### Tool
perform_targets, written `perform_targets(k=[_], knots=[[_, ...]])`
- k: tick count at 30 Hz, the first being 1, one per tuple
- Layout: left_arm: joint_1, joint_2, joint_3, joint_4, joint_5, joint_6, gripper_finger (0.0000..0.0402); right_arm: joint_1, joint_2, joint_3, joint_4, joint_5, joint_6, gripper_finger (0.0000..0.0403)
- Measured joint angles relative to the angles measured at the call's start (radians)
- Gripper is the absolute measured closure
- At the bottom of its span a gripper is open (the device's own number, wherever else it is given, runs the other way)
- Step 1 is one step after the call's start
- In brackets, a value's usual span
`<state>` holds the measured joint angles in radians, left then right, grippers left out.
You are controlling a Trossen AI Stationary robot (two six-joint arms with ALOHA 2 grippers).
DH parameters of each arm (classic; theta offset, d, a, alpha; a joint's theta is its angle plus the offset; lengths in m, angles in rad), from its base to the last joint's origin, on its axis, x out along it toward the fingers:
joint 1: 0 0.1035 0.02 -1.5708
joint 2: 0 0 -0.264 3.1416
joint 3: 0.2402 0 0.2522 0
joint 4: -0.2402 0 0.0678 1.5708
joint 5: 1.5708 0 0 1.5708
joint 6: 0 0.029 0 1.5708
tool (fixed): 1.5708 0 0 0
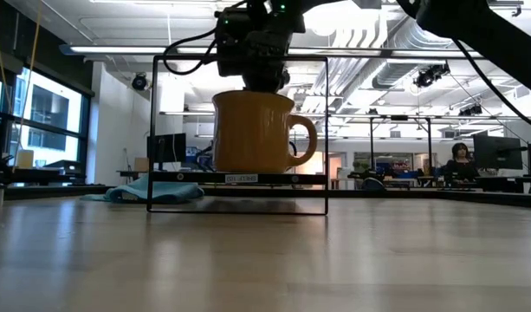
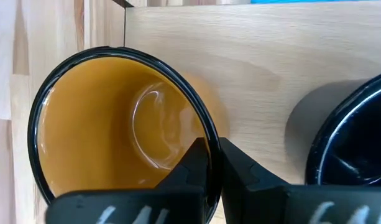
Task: Stack small to large cups/mugs on shelf
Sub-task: Put the yellow mug on the shelf
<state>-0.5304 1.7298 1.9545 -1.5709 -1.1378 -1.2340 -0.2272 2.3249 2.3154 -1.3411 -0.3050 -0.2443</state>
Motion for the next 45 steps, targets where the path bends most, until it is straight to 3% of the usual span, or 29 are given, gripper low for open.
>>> perform_targets(k=[22,33,45], knots=[[0.0,0.0,0.0,0.0,0.004,-0.003,0.022,-0.021,0.0,0.0,0.014,0.009,0.0,0.0402],[0.0,0.0,0.0,0.0,0.004,-0.004,0.022,-0.021,0.0,-0.002,0.021,0.016,-0.001,0.0349],[0.0,0.0,0.0,0.0,0.004,-0.004,0.022,-0.021,0.0,-0.002,0.025,0.008,0.0,0.0344]])
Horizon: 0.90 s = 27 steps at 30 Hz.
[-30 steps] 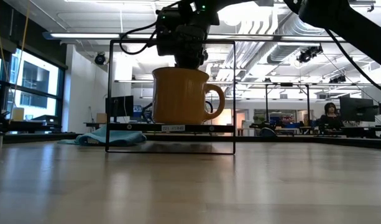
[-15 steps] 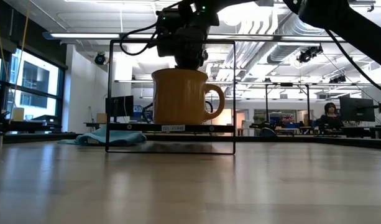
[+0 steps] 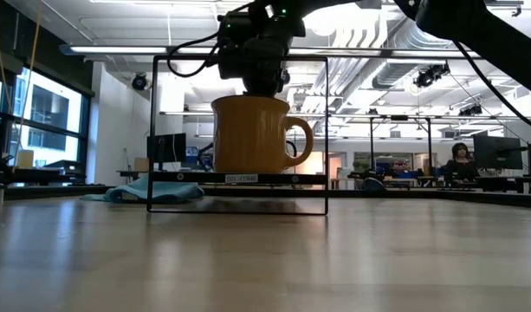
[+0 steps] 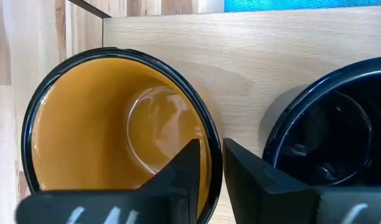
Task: Stack small to large cups/mugs on shelf
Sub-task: Put the yellow mug on the shelf
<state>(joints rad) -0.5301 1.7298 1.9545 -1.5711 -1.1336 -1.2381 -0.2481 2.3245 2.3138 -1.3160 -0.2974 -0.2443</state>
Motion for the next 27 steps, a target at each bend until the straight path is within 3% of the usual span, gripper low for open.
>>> perform_targets(k=[10,20,27], knots=[[0.0,0.0,0.0,0.0,0.0,0.0,0.022,0.0,0.0,0.0,0.0,-0.032,-0.001,0.0342],[0.0,0.0,0.0,0.0,0.0,0.0,0.022,0.002,0.0,0.0,0.0,-0.054,-0.001,0.0307],[0.0,0.0,0.0,0.0,0.0,0.0,0.022,0.002,0.0,0.0,0.0,-0.054,-0.001,0.0304]])
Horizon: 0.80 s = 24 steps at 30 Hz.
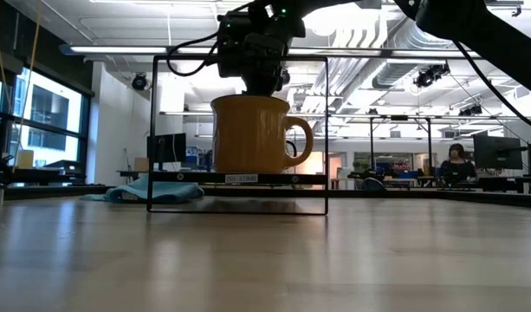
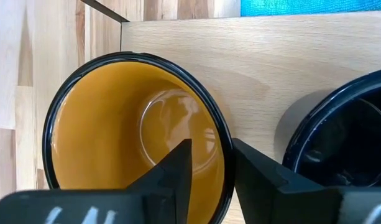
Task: Stack small to large cups/mugs on shelf
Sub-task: Put the yellow mug on the shelf
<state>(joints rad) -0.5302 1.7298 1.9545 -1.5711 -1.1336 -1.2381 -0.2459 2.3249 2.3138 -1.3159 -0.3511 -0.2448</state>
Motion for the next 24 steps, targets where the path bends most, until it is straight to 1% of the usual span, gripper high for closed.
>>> perform_targets(k=[24], knots=[[0.0,0.0,0.0,0.0,0.009,0.0,0.022,0.0,-0.014,0.002,-0.031,0.007,0.012,0.0304]])
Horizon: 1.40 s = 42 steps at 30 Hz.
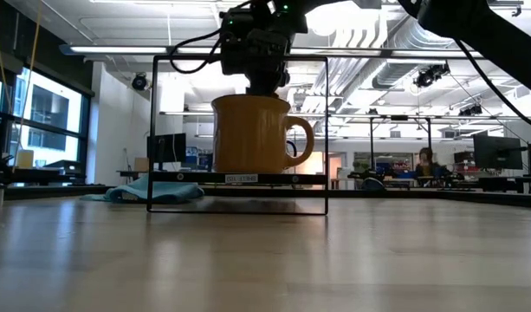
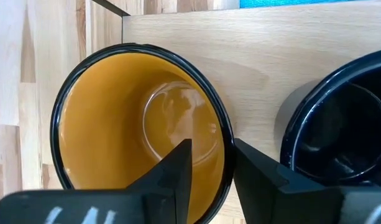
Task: Stack small to large cups/mugs on shelf
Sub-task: Put the yellow mug on the shelf
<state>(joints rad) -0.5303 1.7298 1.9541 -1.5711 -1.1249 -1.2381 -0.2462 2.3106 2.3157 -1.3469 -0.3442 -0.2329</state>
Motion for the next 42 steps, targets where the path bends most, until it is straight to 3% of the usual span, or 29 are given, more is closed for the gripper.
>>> perform_targets(k=[42], knots=[[0.0,0.0,0.0,0.0,0.035,0.0,0.022,0.007,-0.003,0.001,0.028,0.004,0.015,0.0304]])
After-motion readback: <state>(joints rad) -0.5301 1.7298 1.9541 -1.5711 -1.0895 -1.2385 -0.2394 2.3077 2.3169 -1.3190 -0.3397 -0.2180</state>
